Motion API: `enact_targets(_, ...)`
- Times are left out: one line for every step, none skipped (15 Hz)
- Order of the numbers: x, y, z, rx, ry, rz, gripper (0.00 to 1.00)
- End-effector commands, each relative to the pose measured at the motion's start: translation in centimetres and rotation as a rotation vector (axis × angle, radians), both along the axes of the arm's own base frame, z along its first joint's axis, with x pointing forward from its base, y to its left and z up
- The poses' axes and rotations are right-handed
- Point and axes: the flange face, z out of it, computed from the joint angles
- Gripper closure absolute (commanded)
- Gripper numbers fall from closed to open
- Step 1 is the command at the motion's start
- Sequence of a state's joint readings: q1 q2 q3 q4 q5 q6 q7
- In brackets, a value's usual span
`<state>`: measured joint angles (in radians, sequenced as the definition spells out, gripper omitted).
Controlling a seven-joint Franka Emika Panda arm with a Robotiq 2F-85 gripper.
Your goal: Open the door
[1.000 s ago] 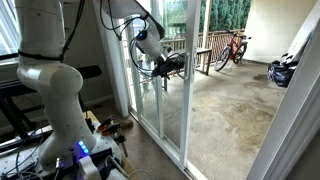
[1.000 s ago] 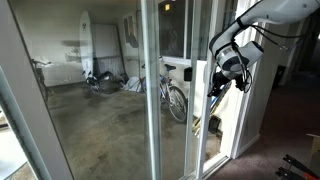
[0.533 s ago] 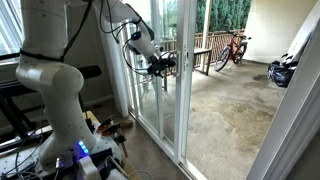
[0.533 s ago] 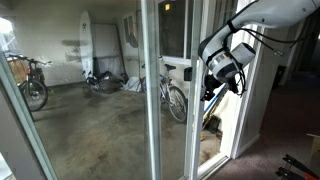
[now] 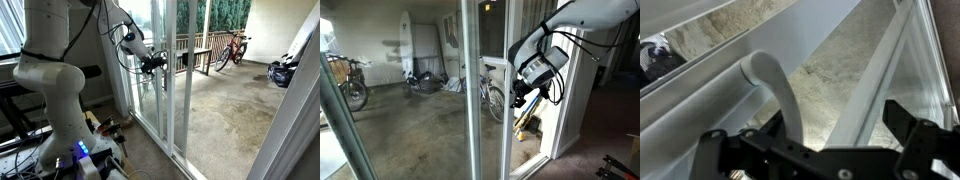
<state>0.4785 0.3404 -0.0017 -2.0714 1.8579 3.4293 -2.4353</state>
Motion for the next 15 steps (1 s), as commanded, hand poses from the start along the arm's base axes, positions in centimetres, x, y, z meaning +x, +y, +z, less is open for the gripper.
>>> enact_targets(-1.2,4.2,0.3,0.028,-0.005,0.147,0.00)
enact_targets(-1.2,4.8,0.8,0.025,-0.016,0.160,0.00)
enact_targets(-1.4,5.6,1.7,0.020,-0.036,0.178,0.00)
enact_targets(-1.6,6.1,2.4,0.016,-0.048,0.195,0.00)
enact_targets(-1.9,6.5,3.0,0.018,-0.059,0.207,0.00)
enact_targets(-2.0,6.8,3.7,0.020,-0.072,0.213,0.00)
enact_targets(-2.1,6.9,4.7,0.028,-0.090,0.208,0.00)
enact_targets(-2.3,7.0,5.3,0.035,-0.100,0.209,0.00)
enact_targets(-2.6,7.0,5.8,0.046,-0.104,0.203,0.00)
enact_targets(-3.0,7.0,6.1,0.052,-0.106,0.204,0.00)
enact_targets(-3.5,6.7,5.7,0.062,-0.088,0.203,0.00)
enact_targets(-4.3,6.5,5.1,0.081,-0.060,0.216,0.00)
enact_targets(-6.0,5.6,2.5,0.111,0.020,0.223,0.00)
enact_targets(-6.9,5.1,1.8,0.120,0.048,0.226,0.00)
enact_targets(-8.5,4.5,0.4,0.125,0.108,0.238,0.00)
